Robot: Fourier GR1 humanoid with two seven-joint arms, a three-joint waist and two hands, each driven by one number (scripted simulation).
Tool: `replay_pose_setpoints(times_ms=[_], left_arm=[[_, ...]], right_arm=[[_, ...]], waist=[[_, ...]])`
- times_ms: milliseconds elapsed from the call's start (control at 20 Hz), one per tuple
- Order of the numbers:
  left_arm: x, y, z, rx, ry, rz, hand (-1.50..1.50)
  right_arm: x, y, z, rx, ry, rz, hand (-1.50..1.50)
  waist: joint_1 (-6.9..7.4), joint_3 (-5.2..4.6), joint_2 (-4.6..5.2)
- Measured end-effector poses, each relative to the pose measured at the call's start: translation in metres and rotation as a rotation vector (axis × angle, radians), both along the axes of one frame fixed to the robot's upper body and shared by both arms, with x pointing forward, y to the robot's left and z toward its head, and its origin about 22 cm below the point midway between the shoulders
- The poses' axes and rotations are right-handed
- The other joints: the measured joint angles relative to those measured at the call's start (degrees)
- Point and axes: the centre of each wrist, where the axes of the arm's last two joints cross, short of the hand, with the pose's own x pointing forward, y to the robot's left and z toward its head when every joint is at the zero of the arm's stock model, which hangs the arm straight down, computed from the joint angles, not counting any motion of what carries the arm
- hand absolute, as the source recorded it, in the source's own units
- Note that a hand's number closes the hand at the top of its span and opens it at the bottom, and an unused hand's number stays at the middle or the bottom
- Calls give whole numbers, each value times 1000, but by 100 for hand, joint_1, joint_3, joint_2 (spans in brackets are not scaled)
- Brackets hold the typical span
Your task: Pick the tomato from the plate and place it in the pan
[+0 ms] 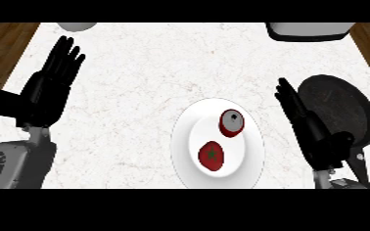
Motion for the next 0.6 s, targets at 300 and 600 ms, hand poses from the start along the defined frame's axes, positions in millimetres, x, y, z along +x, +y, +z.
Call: replay_pose_setpoints(times_ms=[300, 600], left_arm=[[-20, -27, -30, 70, -24, -26, 0], [-43, -48, -61, 80, -1, -44, 0]], right_arm=[[-9, 26, 17, 121, -224, -31, 150], [-67, 21, -15, -4, -245, -323, -150]], waist=[[-18, -119, -122], [-198, -158, -178]])
